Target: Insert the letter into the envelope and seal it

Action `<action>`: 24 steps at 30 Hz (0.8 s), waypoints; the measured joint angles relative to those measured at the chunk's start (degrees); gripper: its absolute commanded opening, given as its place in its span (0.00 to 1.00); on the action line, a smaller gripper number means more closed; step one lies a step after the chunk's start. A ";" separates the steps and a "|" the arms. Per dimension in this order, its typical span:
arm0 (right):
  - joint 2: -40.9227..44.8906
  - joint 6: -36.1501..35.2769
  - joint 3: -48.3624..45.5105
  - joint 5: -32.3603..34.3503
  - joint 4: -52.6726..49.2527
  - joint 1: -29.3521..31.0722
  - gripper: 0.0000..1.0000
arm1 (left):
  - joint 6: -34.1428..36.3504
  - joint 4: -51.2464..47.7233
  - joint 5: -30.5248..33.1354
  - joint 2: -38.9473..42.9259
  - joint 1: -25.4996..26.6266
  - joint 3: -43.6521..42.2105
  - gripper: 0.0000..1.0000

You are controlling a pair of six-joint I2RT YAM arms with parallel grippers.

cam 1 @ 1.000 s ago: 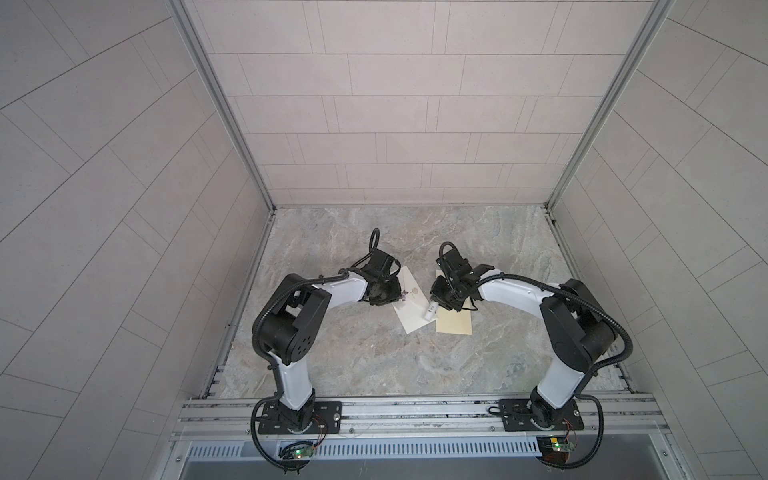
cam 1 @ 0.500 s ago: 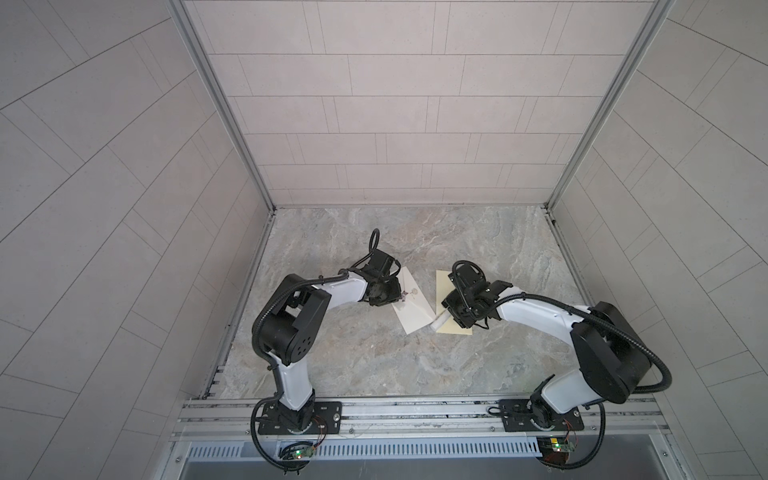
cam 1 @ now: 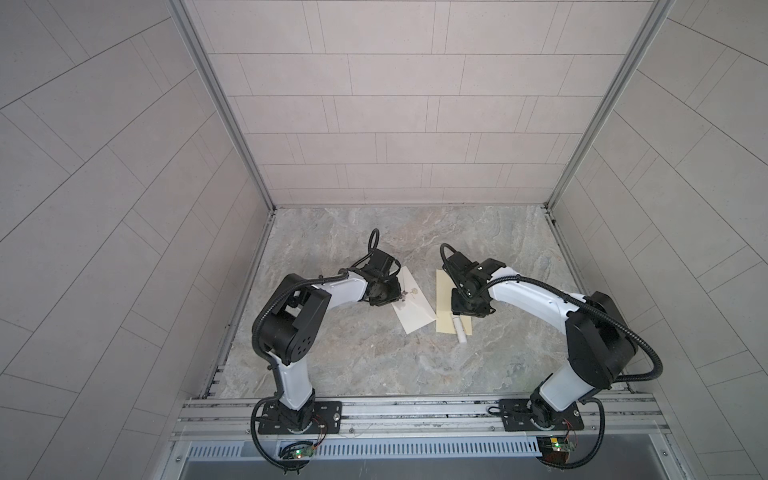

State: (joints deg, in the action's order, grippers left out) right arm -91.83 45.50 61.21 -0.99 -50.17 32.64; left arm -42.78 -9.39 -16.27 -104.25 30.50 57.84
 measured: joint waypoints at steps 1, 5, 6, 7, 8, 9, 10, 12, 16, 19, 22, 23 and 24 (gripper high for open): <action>0.31 -0.66 -1.77 -0.42 -0.24 0.00 0.47 | -0.09 0.02 0.00 0.00 0.00 0.00 0.23; 0.48 -1.70 -5.35 -2.71 0.61 0.48 0.45 | -0.39 0.04 -0.02 0.00 0.00 -0.02 0.23; 0.48 -1.79 -5.53 -3.06 0.90 0.85 0.44 | -0.46 0.04 -0.02 0.00 0.00 -0.02 0.23; 0.48 -1.84 -5.64 -3.39 1.33 1.25 0.43 | -0.48 0.07 -0.02 0.00 0.00 -0.04 0.23; 0.48 -1.84 -5.68 -3.82 1.84 1.60 0.41 | -0.48 0.11 -0.02 0.00 0.00 -0.09 0.23; 0.48 -1.79 -5.79 -4.37 2.34 1.75 0.40 | -0.50 0.20 -0.02 0.02 0.00 -0.15 0.23; 0.48 -1.73 -5.99 -5.09 2.84 1.95 0.39 | -0.52 0.31 -0.02 0.07 0.00 -0.22 0.23; 0.48 -1.53 -6.67 -6.84 3.72 2.08 0.38 | -0.68 0.52 0.00 0.17 0.00 -0.44 0.23; 0.46 -1.60 -8.00 -10.64 5.25 2.47 0.38 | -0.76 0.94 0.00 0.46 0.00 -0.90 0.23; 0.46 -2.47 -7.23 -11.28 5.49 4.57 0.43 | -0.92 0.98 0.02 0.79 0.00 -1.36 0.23; 0.46 -4.74 -3.76 -11.04 4.83 7.89 0.48 | -1.11 1.14 0.04 1.09 0.00 -1.75 0.23; 0.46 -5.68 -2.32 -10.64 4.66 8.79 0.49 | -1.16 1.16 0.04 1.18 0.00 -1.86 0.23; 0.44 -6.71 -0.55 -10.12 4.42 9.66 0.52 | -1.18 1.14 0.04 1.20 0.00 -1.88 0.23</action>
State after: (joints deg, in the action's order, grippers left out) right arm -91.39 38.79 60.66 -11.11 -45.76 42.30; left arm -43.97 -8.25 -16.23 -103.04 30.50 55.96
